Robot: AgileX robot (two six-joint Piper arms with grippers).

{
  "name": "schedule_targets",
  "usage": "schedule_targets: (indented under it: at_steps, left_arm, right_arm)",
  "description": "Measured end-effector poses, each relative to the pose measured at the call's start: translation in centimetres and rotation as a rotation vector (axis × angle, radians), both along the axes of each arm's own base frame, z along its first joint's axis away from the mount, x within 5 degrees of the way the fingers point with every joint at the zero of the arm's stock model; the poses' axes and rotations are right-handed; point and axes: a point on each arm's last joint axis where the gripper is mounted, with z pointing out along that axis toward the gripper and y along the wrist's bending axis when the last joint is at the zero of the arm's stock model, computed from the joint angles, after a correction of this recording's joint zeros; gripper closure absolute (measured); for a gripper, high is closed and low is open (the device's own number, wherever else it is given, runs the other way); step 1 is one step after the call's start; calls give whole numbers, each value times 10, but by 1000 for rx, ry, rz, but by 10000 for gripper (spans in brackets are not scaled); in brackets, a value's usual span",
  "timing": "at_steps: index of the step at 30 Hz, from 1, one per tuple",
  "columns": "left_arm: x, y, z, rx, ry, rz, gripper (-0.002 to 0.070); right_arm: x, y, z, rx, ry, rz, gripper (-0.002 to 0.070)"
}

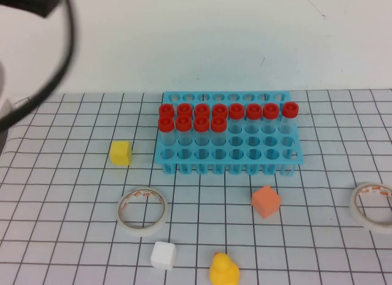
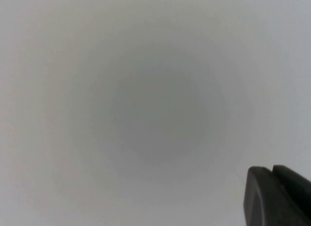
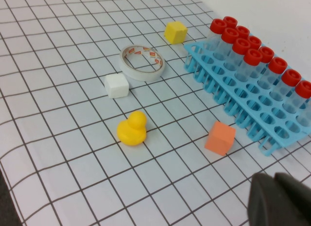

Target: Place the test tubes

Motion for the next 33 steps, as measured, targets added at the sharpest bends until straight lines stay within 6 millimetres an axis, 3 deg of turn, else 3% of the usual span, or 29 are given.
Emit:
schedule_targets:
  at_steps: [3,6,12,17,25,30,33]
  left_arm:
    - [-29,12,3,-48,-29,1,675]
    - [-55,22,-17,-127,6,-18,675]
    - [-86,34,-79,-217,124,-35,675]
    - [-115,45,-146,-218,203,-26,675]
    - [-127,50,-211,-210,307,-13,675]
    - [-127,50,-236,-186,373,-3,675]
    - [-127,50,-241,-182,383,-6,675]
  right_arm:
    - [0,0,0,0,0,0,678]
    - [0,0,0,0,0,0,678]
    - [0,0,0,0,0,0,678]
    - [0,0,0,0,0,0,678]
    - [0,0,0,0,0,0,678]
    - [0,0,0,0,0,0,678]
    - [0,0,0,0,0,0,678]
